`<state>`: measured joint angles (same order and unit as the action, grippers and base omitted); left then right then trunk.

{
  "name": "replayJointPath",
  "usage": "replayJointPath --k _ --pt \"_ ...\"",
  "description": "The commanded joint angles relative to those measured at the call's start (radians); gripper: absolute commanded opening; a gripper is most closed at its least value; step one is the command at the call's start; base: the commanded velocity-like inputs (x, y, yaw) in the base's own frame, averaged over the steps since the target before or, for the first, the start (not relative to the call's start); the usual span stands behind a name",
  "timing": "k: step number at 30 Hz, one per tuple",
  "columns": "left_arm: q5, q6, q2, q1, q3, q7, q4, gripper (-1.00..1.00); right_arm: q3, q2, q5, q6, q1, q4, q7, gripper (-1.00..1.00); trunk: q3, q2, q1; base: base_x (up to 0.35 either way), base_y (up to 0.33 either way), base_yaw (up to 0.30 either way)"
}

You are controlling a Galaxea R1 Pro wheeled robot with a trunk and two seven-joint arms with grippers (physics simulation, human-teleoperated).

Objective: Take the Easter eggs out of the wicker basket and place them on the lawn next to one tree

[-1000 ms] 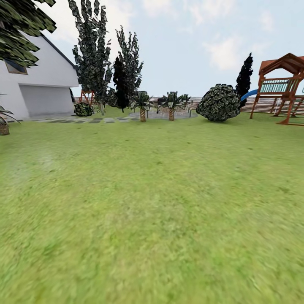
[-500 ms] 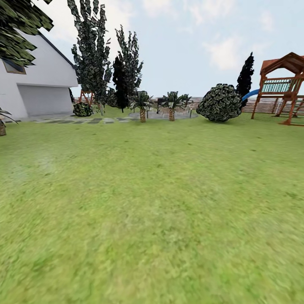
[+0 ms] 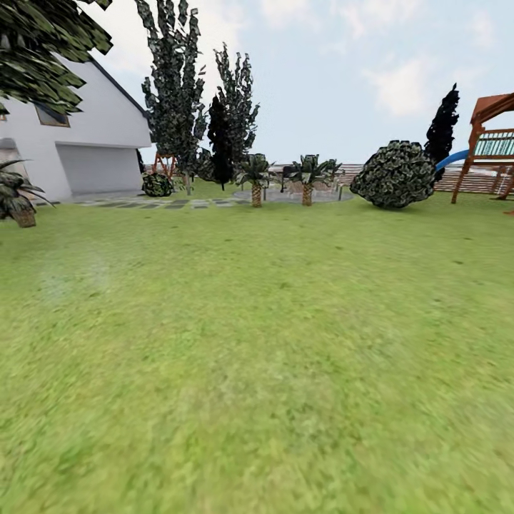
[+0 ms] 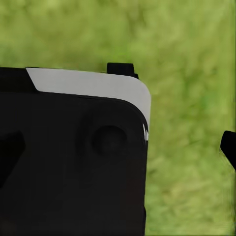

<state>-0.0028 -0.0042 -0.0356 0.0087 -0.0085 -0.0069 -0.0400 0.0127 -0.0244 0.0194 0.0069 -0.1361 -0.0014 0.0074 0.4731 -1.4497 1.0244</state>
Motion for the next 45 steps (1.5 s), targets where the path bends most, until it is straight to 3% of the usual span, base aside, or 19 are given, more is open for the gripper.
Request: replayJointPath --k 1,11,45 --pt "0.000 0.000 0.000 0.001 -0.001 -0.001 -0.002 1.00 0.001 0.000 0.002 0.001 0.000 0.000 0.001 1.00 0.001 0.000 0.001 0.340 0.000 0.249" --pt "0.000 0.000 0.000 0.001 -0.001 -0.001 -0.002 1.00 0.001 0.000 0.002 0.001 0.000 0.000 0.001 1.00 0.001 0.000 0.001 0.340 0.000 0.194" --pt "0.000 0.000 0.000 0.001 -0.001 -0.001 -0.002 1.00 0.001 -0.001 0.002 0.001 0.000 0.000 0.002 1.00 0.001 0.000 0.001 0.340 0.000 0.003"
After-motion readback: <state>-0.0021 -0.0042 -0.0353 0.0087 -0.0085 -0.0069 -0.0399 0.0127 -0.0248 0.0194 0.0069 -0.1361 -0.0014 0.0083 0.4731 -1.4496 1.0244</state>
